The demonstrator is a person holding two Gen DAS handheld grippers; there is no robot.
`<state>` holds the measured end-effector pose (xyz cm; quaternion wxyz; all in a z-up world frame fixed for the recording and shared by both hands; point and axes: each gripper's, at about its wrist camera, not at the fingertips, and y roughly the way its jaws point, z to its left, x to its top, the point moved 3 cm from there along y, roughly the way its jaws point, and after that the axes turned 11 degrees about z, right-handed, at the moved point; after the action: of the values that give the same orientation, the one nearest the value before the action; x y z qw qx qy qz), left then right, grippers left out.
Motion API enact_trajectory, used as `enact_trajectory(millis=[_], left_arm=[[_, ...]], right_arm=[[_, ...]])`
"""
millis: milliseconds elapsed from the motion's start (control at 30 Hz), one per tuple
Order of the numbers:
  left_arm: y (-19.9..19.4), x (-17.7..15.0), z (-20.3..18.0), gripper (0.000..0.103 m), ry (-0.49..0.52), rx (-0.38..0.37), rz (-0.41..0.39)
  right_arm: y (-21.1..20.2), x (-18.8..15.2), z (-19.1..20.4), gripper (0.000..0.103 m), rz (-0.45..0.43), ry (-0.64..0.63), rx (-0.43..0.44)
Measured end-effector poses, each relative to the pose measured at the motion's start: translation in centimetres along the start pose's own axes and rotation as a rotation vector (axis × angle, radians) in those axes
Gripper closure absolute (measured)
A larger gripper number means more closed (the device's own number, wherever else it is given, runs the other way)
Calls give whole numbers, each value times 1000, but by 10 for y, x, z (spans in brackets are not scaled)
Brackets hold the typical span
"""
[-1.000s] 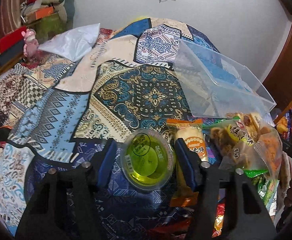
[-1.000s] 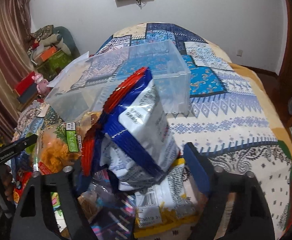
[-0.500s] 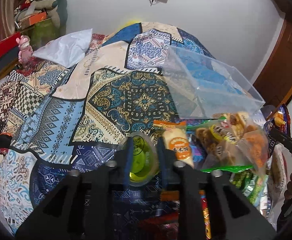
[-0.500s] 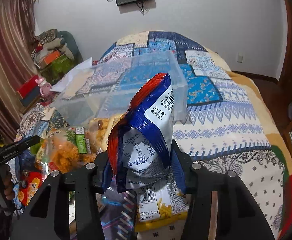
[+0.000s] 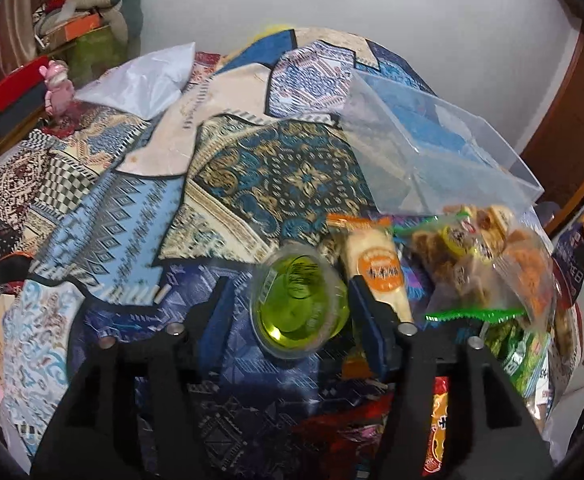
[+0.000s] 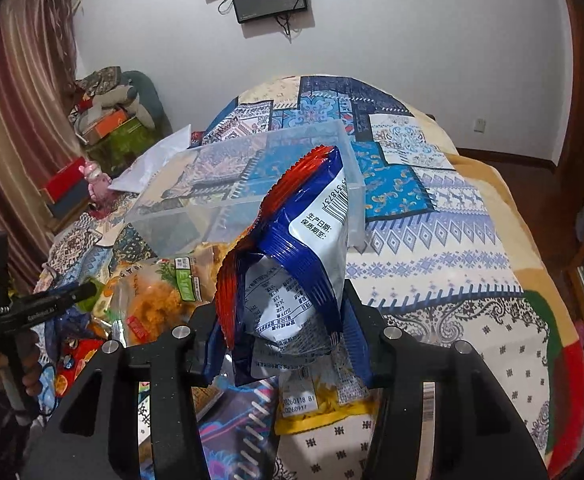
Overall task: Organize snacks
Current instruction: 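Carry the jelly cup and blue-and-white bag into the clear box, release both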
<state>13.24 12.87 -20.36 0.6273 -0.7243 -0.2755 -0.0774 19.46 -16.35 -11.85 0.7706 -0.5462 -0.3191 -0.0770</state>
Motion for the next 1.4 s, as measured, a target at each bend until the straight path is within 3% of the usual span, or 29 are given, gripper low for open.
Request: enact_trajectory(millis=[200,400,433,767,1067,1400], left_arm=[[24,-2,-4,43,-5,-2,70],[23,0,0,49,-31,-24,27],[22,0,0,57,-29,-32,20],[-21,13,-7,58,16,6,-108],[-66,50,-45,58,99,-33,-218],[-56,96,-93,58,149,-87,-226]], right_arm=[[4,-2,0,57,14,10,10],[5,-2,1,57,16,6,14],[6,-1,1,57,17,6,14],[0,7,1,57,-13,2,15],[-13,41,10,57,-99,-43,5],[-4,82,20,56,-155,-84,1]])
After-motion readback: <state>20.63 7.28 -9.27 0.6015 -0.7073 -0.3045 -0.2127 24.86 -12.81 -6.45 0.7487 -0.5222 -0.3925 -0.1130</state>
